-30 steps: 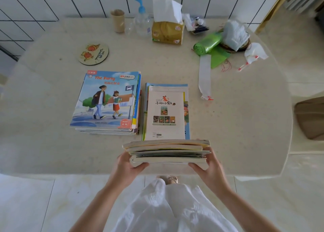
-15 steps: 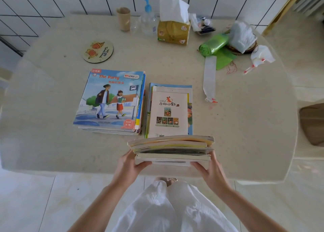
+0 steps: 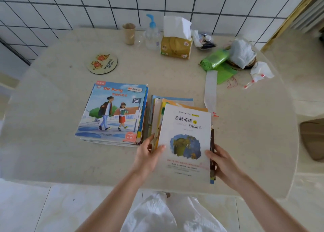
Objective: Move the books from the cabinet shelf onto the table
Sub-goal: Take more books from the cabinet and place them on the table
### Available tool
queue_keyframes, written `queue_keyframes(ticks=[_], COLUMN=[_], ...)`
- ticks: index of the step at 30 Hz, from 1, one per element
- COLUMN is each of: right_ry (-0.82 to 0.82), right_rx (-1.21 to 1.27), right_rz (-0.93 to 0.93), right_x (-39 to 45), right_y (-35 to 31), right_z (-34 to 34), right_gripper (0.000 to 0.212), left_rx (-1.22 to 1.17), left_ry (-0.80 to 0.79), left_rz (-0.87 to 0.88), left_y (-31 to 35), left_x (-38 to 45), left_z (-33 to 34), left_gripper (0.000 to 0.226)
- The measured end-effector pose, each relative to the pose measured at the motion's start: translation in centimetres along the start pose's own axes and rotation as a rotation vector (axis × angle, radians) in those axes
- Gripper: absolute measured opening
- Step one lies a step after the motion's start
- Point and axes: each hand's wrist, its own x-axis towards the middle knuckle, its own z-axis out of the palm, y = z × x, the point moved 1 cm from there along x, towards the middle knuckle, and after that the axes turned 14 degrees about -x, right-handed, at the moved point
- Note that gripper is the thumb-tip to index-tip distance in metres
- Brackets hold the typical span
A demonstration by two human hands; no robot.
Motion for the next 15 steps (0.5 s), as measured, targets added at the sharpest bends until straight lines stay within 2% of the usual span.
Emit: queue_keyframes(ticks=[2,6,12,15], right_ry=[0.031,0.066,0.070,0.050], right_rx=[-0.019,-0.153,-0.275,-0.397], right_rz=[0.018,-0.005,0.028,0.050], right_x=[1.1,3.4,6.0,6.5], right_y=[-1.3,-3.9,-5.2,-5.1], right_z=[-0.1,0.5,2.2,2.6], right_gripper=[0.023,0.019,0.021,0.016], left_rx=[0.067,0.208,0.283,0.342], left_ry=[0.024,-0.052,0.026,0.068], left_rz=[-0.016,-0.079,-0.144,-0.169], left_y=[0.9,2.9,3.9,3.5], left_x=[1.2,3.2,5.3,5.1], left_z=[0.7,1.7,1.7,2.2], left_gripper=[0.065,0.059,0.055,0.056])
